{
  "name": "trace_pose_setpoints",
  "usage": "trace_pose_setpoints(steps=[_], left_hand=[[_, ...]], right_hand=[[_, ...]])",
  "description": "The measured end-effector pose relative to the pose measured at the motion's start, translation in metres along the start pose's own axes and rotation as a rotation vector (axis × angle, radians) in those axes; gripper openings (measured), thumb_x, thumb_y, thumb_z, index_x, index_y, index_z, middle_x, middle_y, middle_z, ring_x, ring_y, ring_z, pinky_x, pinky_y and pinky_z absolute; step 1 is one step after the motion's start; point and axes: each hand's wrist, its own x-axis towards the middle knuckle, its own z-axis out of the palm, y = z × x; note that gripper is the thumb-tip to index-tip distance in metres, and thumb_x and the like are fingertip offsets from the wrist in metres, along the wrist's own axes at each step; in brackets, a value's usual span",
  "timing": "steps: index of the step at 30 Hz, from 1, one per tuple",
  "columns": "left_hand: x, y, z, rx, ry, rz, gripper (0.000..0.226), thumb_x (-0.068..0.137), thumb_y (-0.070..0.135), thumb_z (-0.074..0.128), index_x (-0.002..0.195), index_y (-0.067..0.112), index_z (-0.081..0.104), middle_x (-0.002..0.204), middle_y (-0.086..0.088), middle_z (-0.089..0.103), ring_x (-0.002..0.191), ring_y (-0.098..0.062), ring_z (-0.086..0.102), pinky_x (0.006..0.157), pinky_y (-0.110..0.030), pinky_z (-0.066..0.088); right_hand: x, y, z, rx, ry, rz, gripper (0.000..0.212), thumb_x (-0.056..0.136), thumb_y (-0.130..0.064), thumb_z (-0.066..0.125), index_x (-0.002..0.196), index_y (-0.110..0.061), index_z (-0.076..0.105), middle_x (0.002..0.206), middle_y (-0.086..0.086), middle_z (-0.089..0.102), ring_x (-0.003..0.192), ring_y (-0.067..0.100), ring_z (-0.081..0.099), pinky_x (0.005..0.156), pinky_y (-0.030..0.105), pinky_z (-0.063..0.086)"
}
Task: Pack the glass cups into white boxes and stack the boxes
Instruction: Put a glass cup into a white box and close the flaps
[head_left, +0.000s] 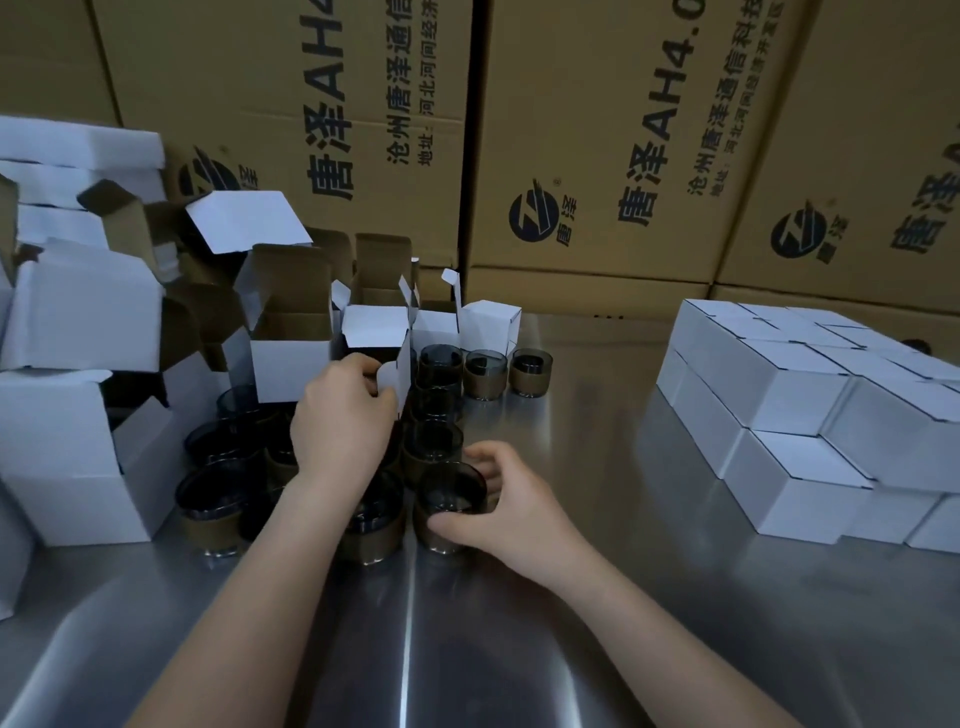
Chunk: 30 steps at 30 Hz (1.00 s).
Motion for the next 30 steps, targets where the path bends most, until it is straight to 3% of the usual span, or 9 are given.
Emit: trace_pose_setpoints(steps=[5, 9, 15, 17, 21, 26, 30], left_hand=[[0.003, 0.005, 0.002, 0.042, -0.108, -0.003, 0.013, 0.092, 0.022, 0.064, 0.087, 0.011, 0.065, 0.077, -0.006, 0.063, 0.071, -0.024, 0.058, 0.055, -0.031, 0.043], [-0.001, 0.008, 0.0, 0.011, -0.089, 0.05, 0.01, 0.097, 0.019, 0.057, 0.095, 0.01, 0.061, 0.087, -0.008, 0.065, 0.072, -0.026, 0.064, 0.066, -0.043, 0.056], [-0.019, 0.019, -0.011, -0.07, -0.06, 0.223, 0.008, 0.099, 0.021, 0.055, 0.107, 0.019, 0.057, 0.088, -0.002, 0.066, 0.068, -0.022, 0.065, 0.066, -0.044, 0.057], [-0.024, 0.023, -0.017, -0.094, -0.036, 0.269, 0.012, 0.1, 0.022, 0.054, 0.111, 0.021, 0.057, 0.088, -0.002, 0.066, 0.065, -0.022, 0.065, 0.064, -0.046, 0.057], [-0.034, 0.032, -0.024, -0.114, -0.003, 0.377, 0.019, 0.102, 0.021, 0.049, 0.119, 0.021, 0.058, 0.084, 0.0, 0.065, 0.064, -0.022, 0.064, 0.059, -0.047, 0.054], [-0.043, 0.036, -0.023, -0.156, 0.037, 0.435, 0.024, 0.101, 0.015, 0.05, 0.122, 0.016, 0.061, 0.093, 0.0, 0.066, 0.083, -0.021, 0.066, 0.067, -0.042, 0.055], [-0.042, 0.034, -0.021, -0.181, 0.078, 0.47, 0.022, 0.099, 0.007, 0.05, 0.117, 0.012, 0.062, 0.103, -0.001, 0.062, 0.095, -0.02, 0.058, 0.076, -0.039, 0.053]], right_hand=[[0.002, 0.001, -0.012, 0.099, 0.036, 0.013, 0.054, 0.052, -0.052, 0.082, 0.099, -0.037, 0.06, 0.099, -0.014, 0.067, 0.089, -0.007, 0.061, 0.076, 0.011, 0.048], [0.005, -0.002, -0.027, 0.201, 0.105, -0.018, 0.057, 0.049, -0.049, 0.082, 0.1, -0.03, 0.063, 0.099, -0.01, 0.069, 0.091, 0.0, 0.063, 0.077, 0.012, 0.048], [0.01, -0.004, -0.055, 0.436, 0.264, -0.076, 0.044, 0.06, -0.035, 0.079, 0.1, -0.026, 0.064, 0.092, -0.015, 0.069, 0.083, -0.004, 0.062, 0.069, 0.008, 0.045], [0.011, -0.003, -0.062, 0.497, 0.316, -0.073, 0.044, 0.06, -0.035, 0.077, 0.1, -0.024, 0.063, 0.096, -0.011, 0.068, 0.087, 0.0, 0.063, 0.073, 0.015, 0.047], [0.012, -0.003, -0.071, 0.643, 0.383, -0.064, 0.041, 0.067, -0.027, 0.074, 0.104, -0.016, 0.061, 0.103, 0.0, 0.065, 0.097, 0.016, 0.061, 0.091, 0.042, 0.049], [0.011, -0.004, -0.082, 0.81, 0.455, -0.106, 0.035, 0.072, -0.025, 0.068, 0.103, -0.014, 0.057, 0.108, 0.009, 0.059, 0.096, 0.02, 0.058, 0.079, 0.037, 0.047], [0.011, -0.006, -0.091, 0.947, 0.505, -0.216, 0.022, 0.078, -0.025, 0.061, 0.096, -0.014, 0.054, 0.101, 0.011, 0.056, 0.097, 0.028, 0.055, 0.08, 0.042, 0.043]])
